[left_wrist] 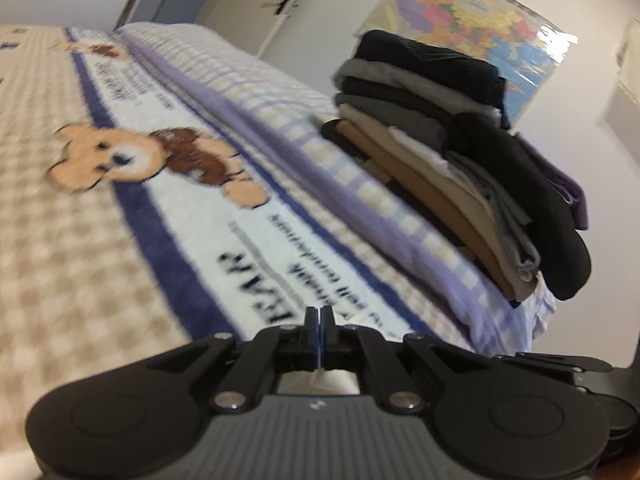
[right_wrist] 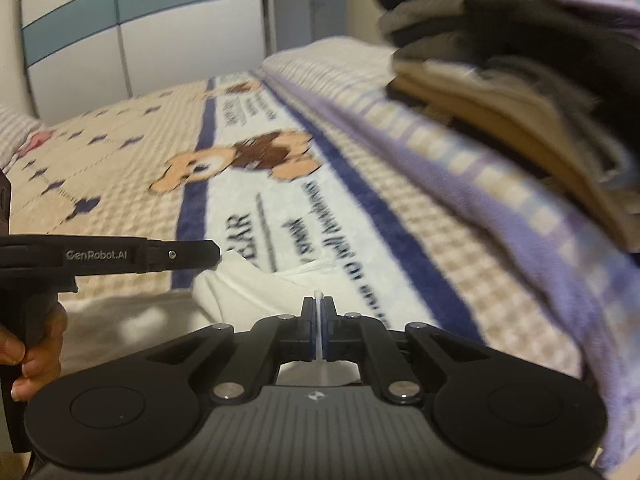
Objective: Fold clothes
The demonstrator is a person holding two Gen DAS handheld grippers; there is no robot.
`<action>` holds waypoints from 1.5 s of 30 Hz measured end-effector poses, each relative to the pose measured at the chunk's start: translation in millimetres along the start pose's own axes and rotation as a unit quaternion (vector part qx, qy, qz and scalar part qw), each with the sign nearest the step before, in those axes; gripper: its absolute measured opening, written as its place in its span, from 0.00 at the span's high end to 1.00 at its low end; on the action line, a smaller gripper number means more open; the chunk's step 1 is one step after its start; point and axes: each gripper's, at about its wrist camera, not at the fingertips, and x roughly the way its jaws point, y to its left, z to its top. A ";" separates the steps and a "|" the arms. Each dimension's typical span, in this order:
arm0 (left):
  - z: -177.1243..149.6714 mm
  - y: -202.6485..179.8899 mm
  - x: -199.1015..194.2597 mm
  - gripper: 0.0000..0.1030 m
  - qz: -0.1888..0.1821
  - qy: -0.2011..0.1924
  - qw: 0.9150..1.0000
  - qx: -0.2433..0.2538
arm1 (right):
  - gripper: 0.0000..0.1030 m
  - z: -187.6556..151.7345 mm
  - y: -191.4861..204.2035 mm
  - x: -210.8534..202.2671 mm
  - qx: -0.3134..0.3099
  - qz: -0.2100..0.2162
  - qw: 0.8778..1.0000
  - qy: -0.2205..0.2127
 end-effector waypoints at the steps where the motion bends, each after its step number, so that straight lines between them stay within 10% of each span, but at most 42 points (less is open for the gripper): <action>1: 2.4 -4.3 3.5 1.00 -0.004 0.000 1.000 0.008 | 0.97 0.2 -0.8 -2.8 -0.001 -0.012 1.000 -0.007; 28: 2.1 -37.8 79.6 0.99 0.003 0.053 0.997 0.062 | 0.95 -16.1 -3.2 20.0 -0.024 -0.100 0.993 0.062; 35: 8.4 -30.9 45.7 0.60 -0.012 0.028 0.999 0.025 | 0.78 -8.5 -7.4 15.4 -0.003 -0.083 0.995 0.053; 45: 10.7 8.1 -55.5 0.45 0.027 -0.004 1.000 0.000 | 0.70 -1.5 0.1 12.3 -0.011 -0.057 0.998 0.038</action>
